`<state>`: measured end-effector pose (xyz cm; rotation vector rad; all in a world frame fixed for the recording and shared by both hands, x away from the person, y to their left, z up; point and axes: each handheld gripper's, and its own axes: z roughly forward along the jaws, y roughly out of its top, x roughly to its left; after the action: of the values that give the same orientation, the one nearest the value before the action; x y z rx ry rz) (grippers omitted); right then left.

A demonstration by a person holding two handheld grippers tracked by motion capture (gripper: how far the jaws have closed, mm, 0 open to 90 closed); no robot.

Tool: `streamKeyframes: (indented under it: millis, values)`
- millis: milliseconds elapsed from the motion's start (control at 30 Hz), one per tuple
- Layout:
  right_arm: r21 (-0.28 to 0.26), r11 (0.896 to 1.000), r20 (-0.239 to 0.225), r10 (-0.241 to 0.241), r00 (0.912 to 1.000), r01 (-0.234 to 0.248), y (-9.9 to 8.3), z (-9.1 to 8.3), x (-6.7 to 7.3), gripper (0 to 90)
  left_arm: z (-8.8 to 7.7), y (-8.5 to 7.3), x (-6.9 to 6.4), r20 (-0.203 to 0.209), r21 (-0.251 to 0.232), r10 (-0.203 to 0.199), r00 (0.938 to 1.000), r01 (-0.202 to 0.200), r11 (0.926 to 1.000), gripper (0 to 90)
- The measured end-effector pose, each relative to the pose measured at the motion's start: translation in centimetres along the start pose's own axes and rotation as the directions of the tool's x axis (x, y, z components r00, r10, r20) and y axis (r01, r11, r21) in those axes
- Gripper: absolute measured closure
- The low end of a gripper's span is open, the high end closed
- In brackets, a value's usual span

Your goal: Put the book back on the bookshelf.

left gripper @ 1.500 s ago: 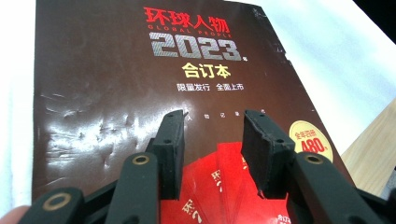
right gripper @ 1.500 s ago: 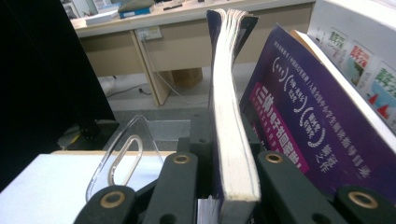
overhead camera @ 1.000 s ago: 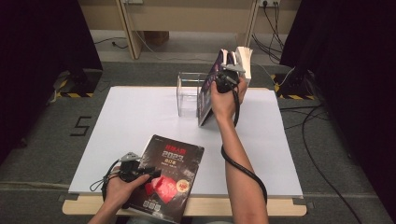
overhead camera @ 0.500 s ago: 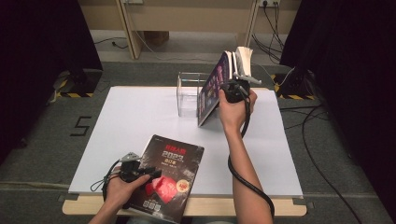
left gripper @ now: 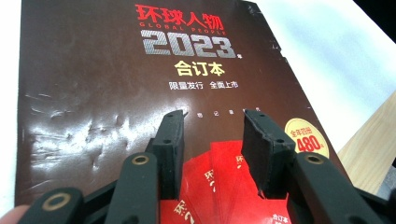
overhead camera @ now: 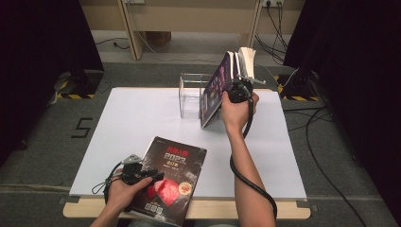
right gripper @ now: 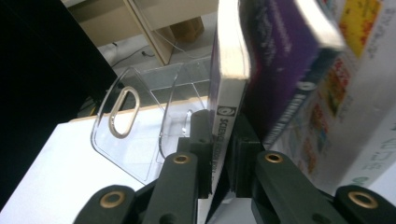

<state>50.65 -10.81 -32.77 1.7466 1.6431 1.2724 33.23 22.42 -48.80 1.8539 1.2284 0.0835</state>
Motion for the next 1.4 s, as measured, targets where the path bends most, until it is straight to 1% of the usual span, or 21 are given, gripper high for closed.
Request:
streamKeyframes:
  millis: [67, 167, 300, 367, 433, 533, 600, 667, 733, 867, 967, 1000, 1033, 1067, 1100, 1267, 1300, 1333, 1400]
  values:
    - [-0.018, 1.0, -0.001, -0.013, 0.9999, 0.013, -0.2, 0.0, 0.4, 83.2, -0.1, 0.0, 0.0, -0.001, -0.002, -0.002, 1.0, 0.002, 1.0, 58.5]
    - [-0.046, 0.999, 0.0, -0.019, 0.9998, 0.019, -0.2, 0.2, 0.8, 83.4, -0.1, 0.0, 0.1, -0.001, -0.006, -0.003, 1.0, 0.003, 1.0, 58.5]
    - [-0.063, 0.998, 0.001, -0.019, 0.9998, 0.019, 0.2, 0.5, 0.9, 83.3, -0.1, 0.0, 0.3, 0.0, -0.002, -0.005, 1.0, 0.005, 1.0, 58.6]
    - [-0.069, 0.997, 0.007, -0.027, 0.9996, 0.028, 0.3, 0.6, 0.9, 83.2, -0.1, 0.0, 0.2, 0.0, -0.003, -0.004, 1.0, 0.004, 1.0, 58.5]
    - [-0.072, 0.997, 0.015, -0.029, 0.9995, 0.03, 0.5, 0.7, 0.9, 82.9, -0.1, 0.0, 0.1, 0.002, -0.005, -0.003, 1.0, 0.003, 1.0, 58.5]
    - [-0.066, 0.997, 0.042, -0.041, 0.9983, 0.043, 0.5, 0.7, 0.7, 81.2, -0.1, 0.0, 0.0, 0.004, -0.006, 0.0, 1.0, 0.0, 1.0, 58.5]
    - [-0.061, 0.995, 0.071, -0.071, 0.995, 0.075, 0.2, 0.5, 0.6, 78.7, -0.1, 0.0, 0.0, 0.005, -0.008, -0.001, 1.0, 0.001, 1.0, 58.5]
    - [-0.058, 0.995, 0.067, -0.073, 0.9951, 0.077, -0.1, 0.3, 0.5, 77.3, 0.0, 0.0, 0.0, 0.005, -0.004, 0.004, 1.0, -0.004, 1.0, 58.5]
    - [-0.058, 0.994, 0.074, -0.09, 0.9932, 0.094, -0.4, 0.0, 0.5, 75.5, 0.1, 0.0, -0.1, 0.007, -0.003, 0.003, 1.0, -0.003, 1.0, 58.5]
    - [-0.061, 0.992, 0.088, -0.107, 0.9904, 0.113, -0.9, -1.1, 0.5, 72.8, 0.0, 0.0, 0.0, 0.005, -0.006, 0.004, 1.0, -0.004, 1.0, 58.5]
    - [-0.068, 0.993, 0.086, -0.093, 0.9919, 0.099, -1.6, -2.1, 0.2, 75.0, 0.0, 0.0, 0.0, 0.005, -0.005, 0.005, 1.0, -0.005, 1.0, 58.5]
    - [-0.067, 0.993, 0.077, -0.087, 0.9932, 0.093, -1.8, -2.3, 0.1, 75.8, 0.0, 0.0, -0.1, 0.006, -0.005, 0.005, 1.0, -0.005, 1.0, 58.5]
    - [-0.066, 0.995, 0.066, -0.076, 0.9949, 0.08, -2.0, -2.5, 0.0, 76.1, 0.0, 0.0, -0.2, 0.007, -0.006, 0.005, 1.0, -0.005, 1.0, 58.5]
    - [-0.07, 0.994, 0.066, -0.079, 0.9946, 0.084, -2.2, -2.7, -0.2, 76.0, 0.0, 0.0, -0.2, 0.008, -0.006, 0.006, 1.0, -0.006, 1.0, 58.5]
    - [-0.073, 0.994, 0.067, -0.073, 0.9951, 0.077, -2.4, -2.7, -0.4, 75.8, 0.0, 0.0, -0.2, 0.01, -0.007, 0.006, 0.9999, -0.006, 1.0, 58.4]
    - [-0.076, 0.996, 0.06, -0.049, 0.997, 0.054, -2.6, -2.5, -1.1, 72.8, 0.0, 0.0, -0.2, 0.008, -0.008, 0.006, 1.0, -0.006, 1.0, 58.4]
    - [-0.079, 0.996, 0.049, -0.034, 0.9982, 0.038, -2.6, -2.3, -1.4, 71.8, 0.0, 0.0, -0.2, 0.008, -0.008, 0.005, 1.0, -0.005, 1.0, 58.4]
    - [-0.082, 0.996, 0.047, -0.029, 0.9985, 0.032, -2.6, -2.3, -1.5, 71.3, 0.0, 0.0, -0.1, 0.008, -0.008, 0.005, 1.0, -0.005, 1.0, 58.4]
    - [-0.091, 0.995, 0.049, -0.031, 0.9983, 0.035, -2.5, -2.0, -1.7, 72.5, 0.0, 0.0, -0.1, 0.007, -0.009, 0.005, 1.0, -0.005, 0.9999, 58.4]
